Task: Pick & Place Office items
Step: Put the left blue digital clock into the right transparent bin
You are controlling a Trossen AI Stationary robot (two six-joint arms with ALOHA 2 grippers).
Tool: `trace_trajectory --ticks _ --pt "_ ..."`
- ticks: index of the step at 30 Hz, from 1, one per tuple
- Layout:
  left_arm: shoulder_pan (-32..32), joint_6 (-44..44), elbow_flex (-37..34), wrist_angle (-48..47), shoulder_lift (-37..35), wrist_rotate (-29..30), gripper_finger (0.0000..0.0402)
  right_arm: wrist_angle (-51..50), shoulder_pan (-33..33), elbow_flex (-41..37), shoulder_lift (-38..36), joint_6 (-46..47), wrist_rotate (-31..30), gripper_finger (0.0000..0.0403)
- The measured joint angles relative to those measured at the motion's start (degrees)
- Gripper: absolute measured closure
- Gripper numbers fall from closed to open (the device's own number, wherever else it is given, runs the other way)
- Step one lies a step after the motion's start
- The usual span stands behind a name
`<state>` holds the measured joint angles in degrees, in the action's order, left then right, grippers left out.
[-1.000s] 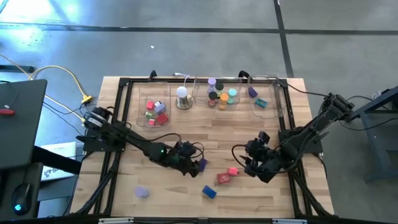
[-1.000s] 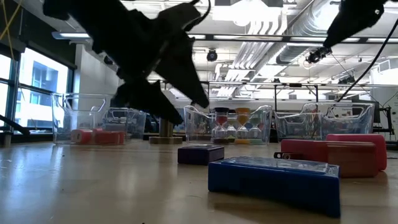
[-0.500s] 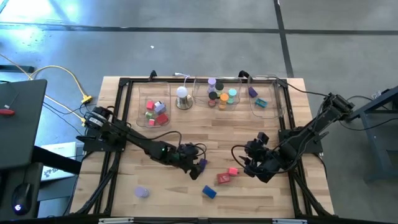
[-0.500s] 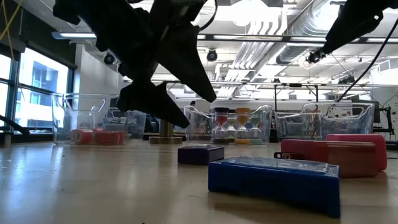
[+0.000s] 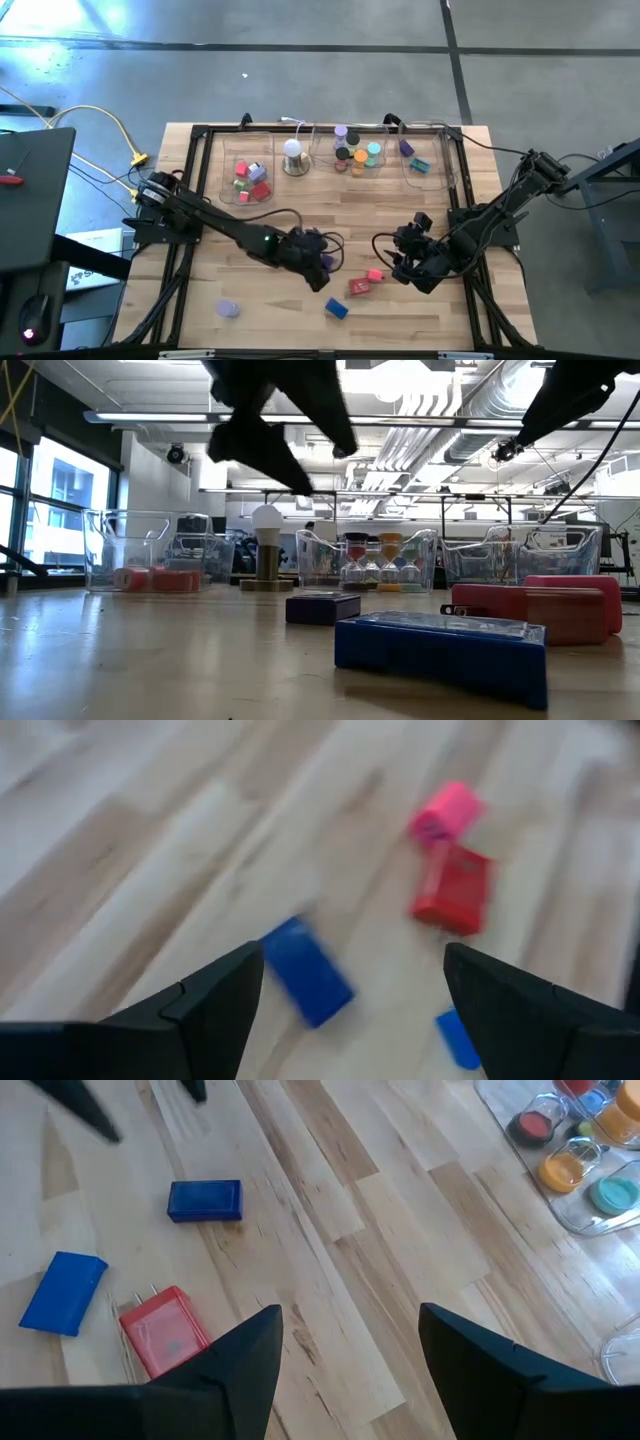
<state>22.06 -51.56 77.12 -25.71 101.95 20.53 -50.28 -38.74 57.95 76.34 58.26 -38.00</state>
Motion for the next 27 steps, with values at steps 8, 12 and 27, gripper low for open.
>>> trace_trajectory --ticks 8,12,27 --pt "-1.01 -7.26 1.55 -7.22 3.01 0.52 0.0099 0.05 0.0 0.02 0.0 0.0 0.41 0.0179" --pt "-2.36 -6.46 1.49 -4.49 6.78 -2.68 0.0099 0.37 0.0 0.02 0.0 0.0 0.41 0.0179" --pt "-3.89 -5.72 1.49 0.04 9.68 -8.47 0.0099 0.46 0.0 0.04 0.01 -1.09 0.41 0.0179"
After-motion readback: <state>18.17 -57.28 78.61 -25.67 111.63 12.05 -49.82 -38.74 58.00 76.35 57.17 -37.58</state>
